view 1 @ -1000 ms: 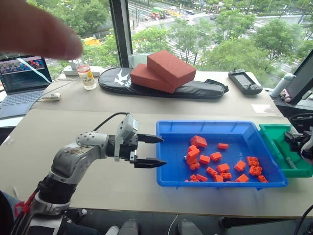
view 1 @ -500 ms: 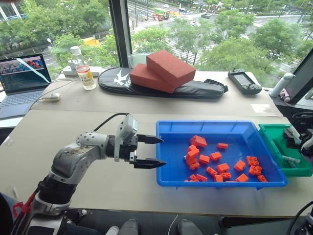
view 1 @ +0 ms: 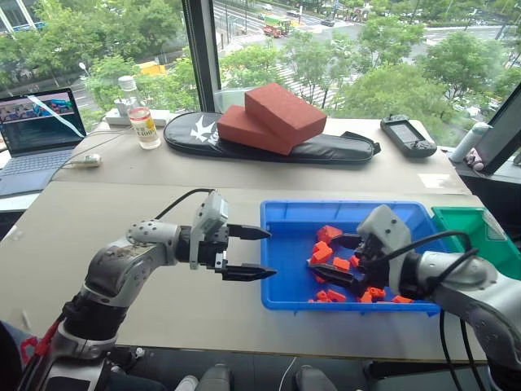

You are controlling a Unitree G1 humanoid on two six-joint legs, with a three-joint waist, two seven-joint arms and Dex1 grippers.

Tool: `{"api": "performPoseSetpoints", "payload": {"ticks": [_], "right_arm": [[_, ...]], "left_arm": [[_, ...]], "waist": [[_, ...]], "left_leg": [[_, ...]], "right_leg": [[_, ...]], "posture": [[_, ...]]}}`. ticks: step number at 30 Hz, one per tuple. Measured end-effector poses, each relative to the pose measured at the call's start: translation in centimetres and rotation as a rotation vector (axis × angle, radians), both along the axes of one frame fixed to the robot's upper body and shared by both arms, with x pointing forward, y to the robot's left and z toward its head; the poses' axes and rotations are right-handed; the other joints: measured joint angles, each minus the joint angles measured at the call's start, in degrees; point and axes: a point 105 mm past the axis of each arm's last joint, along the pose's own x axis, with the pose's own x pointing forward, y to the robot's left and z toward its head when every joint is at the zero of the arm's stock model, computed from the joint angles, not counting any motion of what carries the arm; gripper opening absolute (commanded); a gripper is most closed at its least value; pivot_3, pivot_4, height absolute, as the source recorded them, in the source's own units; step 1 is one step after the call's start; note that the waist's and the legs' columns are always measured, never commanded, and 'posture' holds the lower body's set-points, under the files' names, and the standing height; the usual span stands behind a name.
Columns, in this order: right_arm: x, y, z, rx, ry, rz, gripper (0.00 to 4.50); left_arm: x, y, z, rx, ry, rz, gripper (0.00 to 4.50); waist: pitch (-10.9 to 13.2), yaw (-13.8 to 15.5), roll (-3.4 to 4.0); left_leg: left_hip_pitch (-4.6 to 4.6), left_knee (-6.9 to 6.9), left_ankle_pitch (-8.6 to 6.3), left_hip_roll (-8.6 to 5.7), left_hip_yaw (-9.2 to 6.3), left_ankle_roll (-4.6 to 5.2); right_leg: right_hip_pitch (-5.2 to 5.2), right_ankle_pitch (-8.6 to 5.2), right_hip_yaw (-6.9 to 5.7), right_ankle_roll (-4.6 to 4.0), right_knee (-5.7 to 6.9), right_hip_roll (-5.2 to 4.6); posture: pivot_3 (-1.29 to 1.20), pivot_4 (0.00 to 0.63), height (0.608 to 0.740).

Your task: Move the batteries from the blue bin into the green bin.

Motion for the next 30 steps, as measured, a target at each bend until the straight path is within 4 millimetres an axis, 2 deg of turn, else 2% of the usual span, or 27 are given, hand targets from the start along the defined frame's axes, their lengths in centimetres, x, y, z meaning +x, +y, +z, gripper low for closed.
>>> {"api": "performPoseSetpoints", "payload": {"ticks": [10, 16, 23, 25, 26, 30], "right_arm": [[2.5, -0.2, -3.0, -0.052, 0.032, -0.071, 4.44], [3.7, -1.3, -3.4, -0.063, 0.01, -0.146, 4.44], [3.8, -1.2, -3.4, -0.055, 0.007, -0.142, 4.44], [3.7, -1.0, -3.5, -0.046, 0.011, -0.137, 3.93], [3.7, -0.9, -3.5, -0.044, 0.014, -0.136, 3.86], [3.5, -0.9, -3.8, -0.046, 0.035, -0.137, 2.44]], "left_arm": [[-0.1, 0.2, -0.3, 0.0, 0.013, 0.003, 4.5], [-0.1, 0.1, -0.1, 0.0, 0.006, 0.009, 4.5], [0.0, -0.1, 0.3, 0.006, -0.001, 0.01, 4.5], [0.0, -0.1, 0.3, 0.006, -0.001, 0.011, 4.5], [0.0, -0.1, 0.3, 0.006, -0.002, 0.01, 4.5], [0.0, -0.2, 0.4, 0.006, -0.006, 0.009, 4.5]], "waist": [[0.0, 0.18, 0.0], [0.0, 0.24, 0.0], [0.0, 0.21, 0.0], [0.0, 0.21, 0.0], [0.0, 0.21, 0.0], [0.0, 0.23, 0.0]], "left_leg": [[-0.03, -0.01, 0.0, -0.01, 0.0, 0.0], [-0.03, -0.01, 0.0, -0.02, 0.0, 0.0], [-0.03, -0.01, 0.0, -0.01, 0.0, 0.0], [-0.03, -0.01, 0.0, -0.02, 0.0, 0.0], [-0.03, -0.01, 0.0, -0.02, 0.0, 0.0], [-0.03, -0.01, 0.0, -0.02, 0.0, 0.0]], "right_leg": [[-0.03, 0.0, 0.0, 0.0, 0.0, -0.02], [-0.03, 0.0, 0.0, 0.0, 0.01, -0.02], [-0.02, 0.0, 0.0, 0.0, 0.01, -0.02], [-0.03, 0.0, 0.0, 0.0, 0.01, -0.02], [-0.03, 0.0, 0.0, 0.0, 0.01, -0.02], [-0.03, 0.0, 0.0, 0.0, 0.01, -0.02]], "posture": [[0.0, 0.15, 0.74], [0.0, 0.15, 0.74], [0.0, 0.15, 0.74], [0.0, 0.15, 0.74], [0.0, 0.15, 0.74], [0.0, 0.15, 0.74]]}}
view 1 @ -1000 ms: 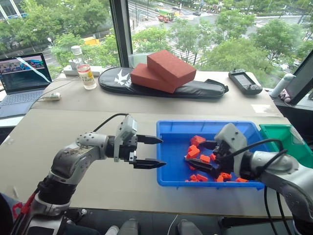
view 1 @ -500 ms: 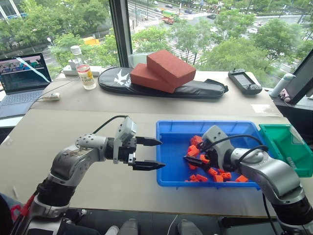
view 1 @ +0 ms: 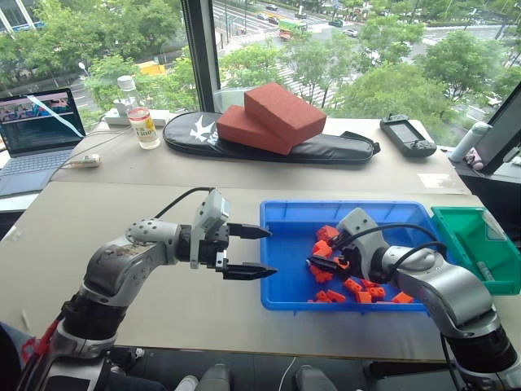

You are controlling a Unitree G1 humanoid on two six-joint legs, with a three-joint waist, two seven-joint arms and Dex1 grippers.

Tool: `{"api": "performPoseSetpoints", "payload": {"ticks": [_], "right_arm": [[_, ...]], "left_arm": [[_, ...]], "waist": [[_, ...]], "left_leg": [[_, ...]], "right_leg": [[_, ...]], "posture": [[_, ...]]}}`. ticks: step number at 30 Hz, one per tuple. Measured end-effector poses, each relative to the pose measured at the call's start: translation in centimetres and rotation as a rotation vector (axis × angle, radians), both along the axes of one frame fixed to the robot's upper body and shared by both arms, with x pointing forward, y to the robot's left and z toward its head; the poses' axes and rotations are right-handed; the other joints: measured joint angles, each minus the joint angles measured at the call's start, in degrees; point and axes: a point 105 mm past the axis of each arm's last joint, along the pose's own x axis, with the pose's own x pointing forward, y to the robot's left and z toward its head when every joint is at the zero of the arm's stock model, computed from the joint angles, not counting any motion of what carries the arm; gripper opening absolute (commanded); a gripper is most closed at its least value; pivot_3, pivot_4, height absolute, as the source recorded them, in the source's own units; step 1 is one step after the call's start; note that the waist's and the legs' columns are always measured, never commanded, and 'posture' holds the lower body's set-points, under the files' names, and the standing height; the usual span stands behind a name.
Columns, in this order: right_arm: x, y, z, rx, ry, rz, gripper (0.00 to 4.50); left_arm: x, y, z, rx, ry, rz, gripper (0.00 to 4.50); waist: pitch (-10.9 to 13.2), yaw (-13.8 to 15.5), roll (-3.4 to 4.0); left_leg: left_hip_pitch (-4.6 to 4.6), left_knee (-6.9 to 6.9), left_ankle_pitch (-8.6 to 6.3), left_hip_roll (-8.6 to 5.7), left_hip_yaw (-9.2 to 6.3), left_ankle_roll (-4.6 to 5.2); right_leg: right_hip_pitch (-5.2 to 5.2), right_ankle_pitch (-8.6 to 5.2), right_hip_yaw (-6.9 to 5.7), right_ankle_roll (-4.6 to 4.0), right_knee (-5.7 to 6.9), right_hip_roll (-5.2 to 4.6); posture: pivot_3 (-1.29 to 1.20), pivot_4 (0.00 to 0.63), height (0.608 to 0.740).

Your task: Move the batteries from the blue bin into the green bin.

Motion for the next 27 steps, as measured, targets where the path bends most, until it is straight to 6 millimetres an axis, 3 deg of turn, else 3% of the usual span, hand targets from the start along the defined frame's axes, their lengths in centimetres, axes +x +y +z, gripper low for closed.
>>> {"api": "performPoseSetpoints", "payload": {"ticks": [1, 8, 11, 15, 19, 20, 22, 24, 27], "right_arm": [[-0.1, 0.0, -0.1, 0.0, 0.004, 0.0, 2.12], [0.0, -0.1, 0.2, 0.012, -0.003, -0.003, 2.07], [0.3, -1.0, 2.2, 0.054, -0.061, -0.043, 2.07], [1.0, -5.1, 6.0, 0.06, -0.187, -0.189, 2.07], [1.0, -8.1, 6.1, 0.039, -0.19, -0.313, 2.07], [1.2, -9.0, 5.6, 0.022, -0.18, -0.359, 3.08], [1.3, -12.0, 4.0, -0.057, -0.141, -0.499, 3.68], [1.3, -13.1, 3.3, -0.055, -0.121, -0.56, 4.36], [1.6, -12.2, 3.5, -0.021, -0.131, -0.538, 4.45]], "left_arm": [[0.0, 0.0, 0.0, 0.0, 0.0, 0.0, 4.5], [0.0, -0.1, 0.1, -0.001, -0.004, -0.002, 4.5], [0.0, -0.1, 0.1, -0.002, -0.004, -0.002, 4.5], [0.0, 0.0, 0.0, -0.002, 0.0, -0.003, 4.5], [-0.1, 0.0, -0.2, -0.003, 0.007, -0.004, 4.5], [-0.1, 0.0, -0.2, -0.003, 0.007, -0.006, 4.5], [-0.2, 0.0, -0.2, -0.004, 0.007, -0.009, 4.5], [-0.2, 0.0, -0.2, -0.004, 0.008, -0.011, 4.5], [-0.2, 0.0, -0.2, -0.005, 0.008, -0.016, 4.5]], "waist": [[0.0, 0.0, 0.0], [0.0, 0.0, 0.0], [0.0, 0.07, 0.0], [0.0, 0.24, 0.0], [0.0, 0.29, 0.0], [0.0, 0.27, 0.0], [0.0, 0.27, 0.0], [0.0, 0.07, 0.01], [0.01, -0.63, 0.02]], "left_leg": [[0.0, 0.0, 0.0, 0.0, 0.0, 0.0], [0.0, 0.0, 0.0, 0.0, 0.0, 0.0], [-0.02, 0.0, 0.0, -0.01, 0.0, 0.0], [-0.01, -0.01, 0.0, -0.01, 0.0, 0.0], [-0.02, -0.02, 0.0, -0.01, 0.02, 0.0], [-0.01, -0.01, 0.0, -0.01, 0.02, 0.0], [-0.01, -0.01, 0.0, -0.02, 0.03, 0.0], [0.0, -0.01, 0.0, -0.01, 0.06, 0.0], [0.02, -0.02, 0.0, 0.03, 0.04, 0.0]], "right_leg": [[0.0, 0.0, 0.0, 0.0, 0.0, 0.0], [0.0, 0.0, 0.0, 0.0, 0.0, 0.0], [0.0, 0.0, 0.0, 0.0, 0.0, -0.01], [0.01, 0.0, -0.01, 0.0, -0.02, -0.01], [0.01, 0.0, 0.0, 0.0, -0.02, -0.02], [0.01, 0.0, 0.01, 0.0, 0.0, -0.01], [0.0, 0.0, 0.01, 0.0, 0.0, -0.02], [-0.03, 0.0, 0.04, 0.0, 0.01, -0.01], [-0.03, 0.0, 0.05, -0.01, 0.06, 0.04]], "posture": [[0.0, 0.15, 0.74], [0.0, 0.15, 0.74], [0.0, 0.15, 0.74], [0.0, 0.15, 0.74], [0.0, 0.15, 0.74], [0.0, 0.15, 0.74], [0.0, 0.15, 0.74], [0.0, 0.15, 0.74], [0.0, 0.15, 0.74]]}}
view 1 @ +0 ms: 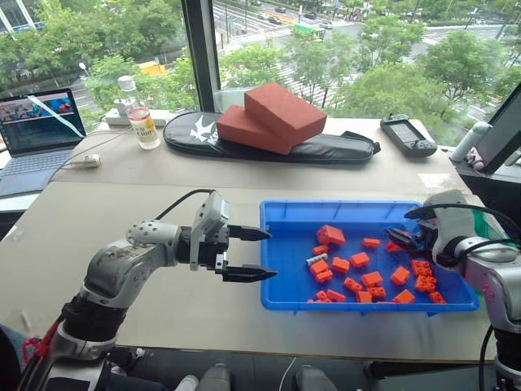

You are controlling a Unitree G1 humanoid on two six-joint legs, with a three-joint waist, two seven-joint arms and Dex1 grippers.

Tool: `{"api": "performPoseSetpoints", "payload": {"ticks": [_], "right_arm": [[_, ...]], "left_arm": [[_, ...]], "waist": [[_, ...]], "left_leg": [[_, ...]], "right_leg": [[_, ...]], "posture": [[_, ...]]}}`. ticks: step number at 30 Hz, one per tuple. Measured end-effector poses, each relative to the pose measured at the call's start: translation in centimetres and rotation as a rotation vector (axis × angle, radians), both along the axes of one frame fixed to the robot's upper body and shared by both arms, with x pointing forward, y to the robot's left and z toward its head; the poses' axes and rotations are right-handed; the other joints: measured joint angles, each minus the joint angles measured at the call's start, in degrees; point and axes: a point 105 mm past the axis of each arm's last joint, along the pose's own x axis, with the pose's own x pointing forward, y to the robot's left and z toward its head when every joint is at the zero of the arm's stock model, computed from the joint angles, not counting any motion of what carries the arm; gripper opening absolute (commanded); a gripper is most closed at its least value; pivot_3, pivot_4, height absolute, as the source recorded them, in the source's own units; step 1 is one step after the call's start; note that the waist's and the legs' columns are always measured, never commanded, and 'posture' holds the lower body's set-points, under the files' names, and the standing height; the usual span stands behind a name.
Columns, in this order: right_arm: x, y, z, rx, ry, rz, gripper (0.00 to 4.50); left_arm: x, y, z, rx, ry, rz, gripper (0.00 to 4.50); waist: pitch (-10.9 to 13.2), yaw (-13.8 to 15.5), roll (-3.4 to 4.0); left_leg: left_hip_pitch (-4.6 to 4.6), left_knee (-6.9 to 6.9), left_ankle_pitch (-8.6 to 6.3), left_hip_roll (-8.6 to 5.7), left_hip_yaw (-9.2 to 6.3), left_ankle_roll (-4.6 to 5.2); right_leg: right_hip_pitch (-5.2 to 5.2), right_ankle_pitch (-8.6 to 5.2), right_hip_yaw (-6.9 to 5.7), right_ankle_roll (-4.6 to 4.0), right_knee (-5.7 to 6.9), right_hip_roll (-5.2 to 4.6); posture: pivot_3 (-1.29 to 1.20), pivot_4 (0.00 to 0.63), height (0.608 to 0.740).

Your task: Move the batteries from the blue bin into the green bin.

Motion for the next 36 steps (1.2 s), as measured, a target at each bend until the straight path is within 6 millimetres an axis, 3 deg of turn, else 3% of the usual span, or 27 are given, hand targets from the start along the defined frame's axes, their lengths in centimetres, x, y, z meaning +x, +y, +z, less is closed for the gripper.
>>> {"api": "performPoseSetpoints", "payload": {"ticks": [4, 6, 9, 11, 14, 22, 30, 36], "right_arm": [[0.2, 4.1, 2.4, 0.057, -0.101, 0.164, 4.45], [-0.6, 7.9, 3.5, 0.107, -0.128, 0.331, 4.45], [-2.9, 13.5, 2.5, 0.197, -0.028, 0.559, 4.45], [-3.7, 15.0, 0.9, 0.225, 0.081, 0.598, 4.45], [-3.8, 15.9, -0.3, 0.231, 0.158, 0.567, 4.45], [-2.0, 14.6, -1.3, 0.042, 0.19, 0.357, 4.45], [-2.0, 16.3, -2.2, 0.017, 0.192, 0.347, 4.45], [-1.6, 15.5, -2.5, -0.002, 0.19, 0.292, 4.45]], "left_arm": [[0.0, 0.0, 0.0, -0.001, 0.001, -0.005, 4.5], [0.0, 0.0, 0.0, -0.001, 0.0, -0.005, 4.5], [0.0, 0.0, 0.0, -0.003, -0.002, -0.007, 4.5], [0.0, 0.1, 0.0, -0.004, -0.005, -0.008, 4.5], [0.0, 0.1, 0.0, -0.004, -0.006, -0.008, 4.5], [0.0, 0.1, 0.0, -0.004, -0.004, -0.003, 4.5], [0.1, 0.1, -0.1, 0.0, 0.004, 0.008, 4.5], [0.1, 0.1, -0.1, 0.001, 0.006, 0.01, 4.5]], "waist": [[0.01, -0.61, 0.02], [0.01, -0.62, 0.02], [0.01, -0.58, 0.01], [0.02, -0.29, 0.01], [0.02, -0.05, 0.01], [0.02, -0.47, 0.02], [0.02, -0.69, 0.02], [0.02, -0.74, 0.02]], "left_leg": [[0.01, 0.0, 0.0, 0.0, -0.03, 0.0], [0.0, 0.0, 0.0, 0.02, -0.06, 0.0], [-0.01, 0.0, 0.0, 0.01, -0.13, 0.0], [-0.03, 0.01, 0.0, -0.05, -0.13, 0.0], [-0.05, 0.02, 0.01, -0.07, -0.12, -0.01], [-0.02, 0.01, 0.01, -0.04, -0.12, -0.01], [-0.03, 0.01, 0.01, -0.05, -0.09, -0.02], [-0.03, 0.01, 0.01, -0.05, -0.09, -0.02]], "right_leg": [[0.0, 0.0, 0.0, 0.0, 0.03, 0.0], [0.01, 0.0, -0.02, 0.0, 0.03, 0.02], [0.03, 0.0, -0.06, 0.0, 0.03, 0.01], [0.04, 0.0, -0.07, 0.0, 0.02, -0.04], [0.01, 0.0, -0.07, 0.0, 0.02, -0.06], [-0.04, 0.0, -0.07, 0.0, 0.09, -0.03], [-0.22, -0.02, -0.05, -0.02, 0.42, -0.04], [-0.24, -0.02, -0.05, -0.03, 0.43, -0.04]], "posture": [[0.0, 0.15, 0.74], [0.0, 0.15, 0.74], [0.0, 0.15, 0.74], [0.0, 0.15, 0.74], [0.0, 0.15, 0.74], [0.0, 0.15, 0.74], [0.0, 0.15, 0.74], [0.0, 0.15, 0.74]]}}
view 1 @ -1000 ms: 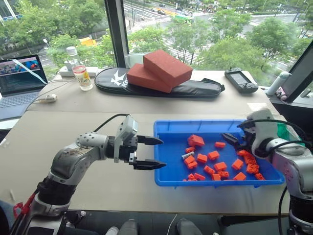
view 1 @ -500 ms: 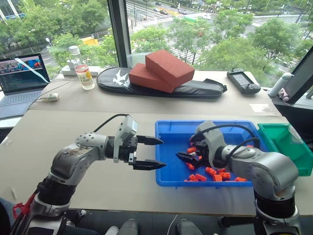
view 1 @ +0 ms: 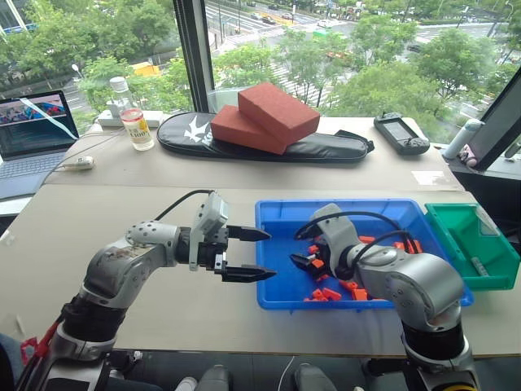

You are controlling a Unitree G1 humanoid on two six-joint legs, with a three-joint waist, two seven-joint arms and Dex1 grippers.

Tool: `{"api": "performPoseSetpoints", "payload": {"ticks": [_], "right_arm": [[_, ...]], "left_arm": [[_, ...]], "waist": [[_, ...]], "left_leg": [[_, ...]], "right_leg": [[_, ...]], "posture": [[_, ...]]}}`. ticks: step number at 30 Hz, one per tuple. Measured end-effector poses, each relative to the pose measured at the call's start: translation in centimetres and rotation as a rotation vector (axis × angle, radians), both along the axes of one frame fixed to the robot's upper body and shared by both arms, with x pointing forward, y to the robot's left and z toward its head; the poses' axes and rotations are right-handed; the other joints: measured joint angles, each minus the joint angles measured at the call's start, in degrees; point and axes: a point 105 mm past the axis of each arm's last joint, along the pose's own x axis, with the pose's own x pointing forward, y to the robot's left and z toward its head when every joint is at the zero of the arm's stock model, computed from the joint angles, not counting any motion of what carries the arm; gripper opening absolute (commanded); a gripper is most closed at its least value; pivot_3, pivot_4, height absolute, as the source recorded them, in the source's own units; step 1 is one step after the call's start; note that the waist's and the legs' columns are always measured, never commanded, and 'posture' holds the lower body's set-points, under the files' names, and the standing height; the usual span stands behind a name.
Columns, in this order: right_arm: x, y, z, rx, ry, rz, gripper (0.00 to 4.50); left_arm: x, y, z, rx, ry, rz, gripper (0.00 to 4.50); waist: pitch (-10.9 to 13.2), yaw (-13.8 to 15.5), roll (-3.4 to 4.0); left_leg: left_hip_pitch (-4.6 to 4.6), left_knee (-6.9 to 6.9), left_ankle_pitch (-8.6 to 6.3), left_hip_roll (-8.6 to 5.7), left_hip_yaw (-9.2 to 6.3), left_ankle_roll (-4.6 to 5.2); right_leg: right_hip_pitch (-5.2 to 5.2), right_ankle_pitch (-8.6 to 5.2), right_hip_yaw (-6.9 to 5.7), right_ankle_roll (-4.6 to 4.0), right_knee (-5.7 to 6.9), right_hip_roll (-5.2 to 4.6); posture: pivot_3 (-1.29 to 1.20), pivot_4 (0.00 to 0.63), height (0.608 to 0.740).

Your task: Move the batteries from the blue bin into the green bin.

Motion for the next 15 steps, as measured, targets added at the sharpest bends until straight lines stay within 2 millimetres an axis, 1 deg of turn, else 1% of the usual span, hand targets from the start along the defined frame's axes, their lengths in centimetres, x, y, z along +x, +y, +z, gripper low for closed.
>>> {"api": "performPoseSetpoints", "payload": {"ticks": [6, 15], "right_arm": [[0.0, -1.0, -1.1, -0.022, 0.038, -0.043, 4.45], [-0.4, -1.1, -2.3, -0.019, 0.085, -0.049, 4.45]], "left_arm": [[0.0, 0.0, 0.0, 0.0, 0.0, 0.0, 4.5], [-0.1, 0.2, -0.3, -0.001, 0.012, 0.004, 4.5]], "waist": [[0.0, 0.01, 0.0], [0.0, 0.01, 0.0]], "left_leg": [[0.0, 0.0, 0.0, 0.0, 0.01, 0.0], [0.0, 0.0, 0.0, 0.01, 0.01, 0.0]], "right_leg": [[0.0, -0.01, 0.0, -0.01, 0.0, 0.0], [-0.01, -0.01, 0.0, -0.02, 0.01, 0.01]], "posture": [[0.0, 0.15, 0.74], [0.0, 0.15, 0.74]]}}
